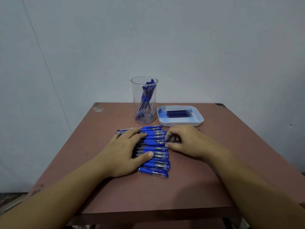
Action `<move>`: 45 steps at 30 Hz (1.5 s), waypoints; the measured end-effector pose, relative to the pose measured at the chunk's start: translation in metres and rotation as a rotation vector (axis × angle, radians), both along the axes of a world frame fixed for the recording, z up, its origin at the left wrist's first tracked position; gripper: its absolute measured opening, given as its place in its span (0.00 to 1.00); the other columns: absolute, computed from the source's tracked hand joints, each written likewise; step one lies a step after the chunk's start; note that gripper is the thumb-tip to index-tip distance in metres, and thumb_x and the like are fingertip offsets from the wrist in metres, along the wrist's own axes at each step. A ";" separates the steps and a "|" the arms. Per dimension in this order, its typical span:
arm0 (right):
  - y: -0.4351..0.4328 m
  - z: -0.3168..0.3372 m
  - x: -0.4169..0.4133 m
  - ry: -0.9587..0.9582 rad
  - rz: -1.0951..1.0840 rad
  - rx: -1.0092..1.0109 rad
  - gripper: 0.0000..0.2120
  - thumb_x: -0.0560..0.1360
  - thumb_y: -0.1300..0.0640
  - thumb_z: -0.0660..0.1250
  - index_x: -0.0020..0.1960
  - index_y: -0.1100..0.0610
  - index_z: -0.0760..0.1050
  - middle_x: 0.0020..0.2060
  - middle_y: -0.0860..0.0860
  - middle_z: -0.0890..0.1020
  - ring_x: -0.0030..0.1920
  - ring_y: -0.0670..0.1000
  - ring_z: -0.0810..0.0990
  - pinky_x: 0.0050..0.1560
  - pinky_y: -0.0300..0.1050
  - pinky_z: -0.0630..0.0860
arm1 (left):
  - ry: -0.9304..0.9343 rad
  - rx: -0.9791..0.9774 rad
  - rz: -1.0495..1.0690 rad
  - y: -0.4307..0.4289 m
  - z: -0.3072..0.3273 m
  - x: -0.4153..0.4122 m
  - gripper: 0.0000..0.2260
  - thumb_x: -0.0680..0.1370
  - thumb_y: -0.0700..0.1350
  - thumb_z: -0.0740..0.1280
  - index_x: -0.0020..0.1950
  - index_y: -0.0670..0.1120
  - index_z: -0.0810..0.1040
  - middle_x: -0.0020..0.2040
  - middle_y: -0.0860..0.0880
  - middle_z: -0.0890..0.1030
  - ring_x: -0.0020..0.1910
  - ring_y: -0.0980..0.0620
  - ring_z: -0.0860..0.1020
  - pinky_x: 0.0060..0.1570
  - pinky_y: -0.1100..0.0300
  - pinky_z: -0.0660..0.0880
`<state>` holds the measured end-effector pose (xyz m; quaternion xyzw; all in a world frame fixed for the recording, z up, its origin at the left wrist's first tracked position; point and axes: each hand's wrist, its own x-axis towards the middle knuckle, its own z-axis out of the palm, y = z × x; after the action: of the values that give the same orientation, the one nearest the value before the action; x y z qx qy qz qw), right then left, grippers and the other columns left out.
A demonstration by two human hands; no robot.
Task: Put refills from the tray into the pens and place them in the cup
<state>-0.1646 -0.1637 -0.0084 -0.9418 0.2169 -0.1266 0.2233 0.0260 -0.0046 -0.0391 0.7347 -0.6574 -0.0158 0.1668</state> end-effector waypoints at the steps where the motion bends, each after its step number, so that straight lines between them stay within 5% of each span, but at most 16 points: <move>1: 0.000 0.000 0.000 0.008 -0.009 0.002 0.05 0.73 0.53 0.73 0.48 0.49 0.78 0.38 0.43 0.79 0.38 0.35 0.74 0.39 0.28 0.70 | 0.001 0.000 0.001 0.000 0.000 0.000 0.46 0.67 0.79 0.40 0.77 0.55 0.61 0.77 0.56 0.60 0.75 0.59 0.58 0.74 0.58 0.48; 6: 0.000 -0.001 0.002 0.041 -0.005 -0.032 0.03 0.75 0.53 0.70 0.46 0.50 0.77 0.38 0.43 0.78 0.38 0.34 0.74 0.39 0.28 0.70 | 0.005 0.008 0.012 0.001 0.000 -0.001 0.45 0.67 0.80 0.40 0.77 0.57 0.61 0.78 0.57 0.59 0.75 0.59 0.58 0.75 0.56 0.47; 10: -0.003 0.001 0.001 -0.015 -0.013 -0.067 0.02 0.77 0.54 0.67 0.45 0.49 0.77 0.37 0.44 0.78 0.37 0.38 0.75 0.38 0.32 0.70 | 0.034 -0.041 0.019 0.004 0.006 -0.007 0.41 0.70 0.77 0.43 0.76 0.57 0.61 0.76 0.59 0.61 0.74 0.60 0.59 0.76 0.45 0.43; 13: -0.005 0.001 -0.001 -0.165 -0.080 0.047 0.04 0.77 0.54 0.67 0.43 0.48 0.76 0.36 0.45 0.80 0.35 0.42 0.75 0.37 0.36 0.73 | -0.019 -0.167 -0.002 0.001 0.016 -0.010 0.35 0.73 0.73 0.48 0.75 0.57 0.63 0.74 0.58 0.65 0.74 0.60 0.61 0.76 0.43 0.43; 17: -0.004 0.007 0.000 -0.448 -0.133 0.375 0.06 0.79 0.60 0.65 0.44 0.52 0.76 0.31 0.47 0.80 0.35 0.43 0.79 0.37 0.39 0.75 | -0.253 -0.349 -0.082 -0.017 0.031 -0.006 0.25 0.76 0.65 0.60 0.69 0.53 0.73 0.64 0.55 0.78 0.65 0.55 0.74 0.73 0.37 0.50; 19: -0.003 0.011 -0.001 -0.516 -0.136 0.511 0.05 0.79 0.62 0.64 0.46 0.55 0.75 0.27 0.46 0.80 0.33 0.42 0.80 0.34 0.34 0.74 | -0.276 -0.392 -0.127 -0.028 0.038 -0.006 0.21 0.76 0.58 0.65 0.66 0.51 0.75 0.56 0.55 0.82 0.57 0.55 0.80 0.71 0.41 0.62; 21: -0.002 0.013 -0.002 -0.528 -0.142 0.574 0.05 0.79 0.62 0.64 0.45 0.56 0.75 0.27 0.48 0.80 0.30 0.42 0.78 0.33 0.33 0.73 | -0.144 -0.361 -0.158 -0.036 0.041 -0.009 0.19 0.75 0.54 0.68 0.65 0.52 0.75 0.54 0.56 0.83 0.51 0.56 0.81 0.60 0.56 0.74; 25: -0.003 0.011 0.001 -0.515 -0.151 0.636 0.05 0.79 0.61 0.64 0.45 0.56 0.77 0.29 0.50 0.81 0.29 0.43 0.74 0.34 0.36 0.74 | -0.034 -0.368 -0.173 -0.042 0.030 -0.013 0.11 0.77 0.55 0.64 0.59 0.56 0.75 0.49 0.58 0.83 0.43 0.61 0.79 0.42 0.65 0.75; 30: -0.005 0.003 -0.001 -0.440 -0.010 0.369 0.05 0.72 0.50 0.71 0.47 0.47 0.79 0.36 0.46 0.80 0.35 0.44 0.75 0.40 0.42 0.77 | 0.057 -0.381 -0.156 -0.042 0.023 -0.004 0.09 0.78 0.56 0.64 0.57 0.60 0.73 0.45 0.59 0.82 0.40 0.62 0.78 0.39 0.61 0.77; 34: -0.004 0.001 0.005 -0.449 0.020 0.044 0.13 0.72 0.56 0.74 0.47 0.39 0.77 0.40 0.43 0.80 0.36 0.46 0.77 0.39 0.42 0.78 | 0.163 -0.392 -0.151 -0.040 0.018 -0.002 0.08 0.79 0.55 0.65 0.58 0.61 0.74 0.45 0.64 0.80 0.42 0.63 0.78 0.41 0.65 0.75; 45: -0.007 0.004 0.009 -0.513 0.118 -0.055 0.11 0.72 0.55 0.72 0.44 0.39 0.75 0.37 0.32 0.80 0.42 0.37 0.80 0.42 0.28 0.72 | 0.278 -0.329 -0.200 -0.040 0.024 0.000 0.11 0.79 0.48 0.66 0.56 0.64 0.74 0.42 0.61 0.82 0.40 0.59 0.80 0.38 0.69 0.73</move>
<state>-0.1558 -0.1712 -0.0045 -0.8957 0.0945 -0.3537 0.2522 0.0257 -0.0446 -0.0154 0.6194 -0.6914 -0.0260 0.3710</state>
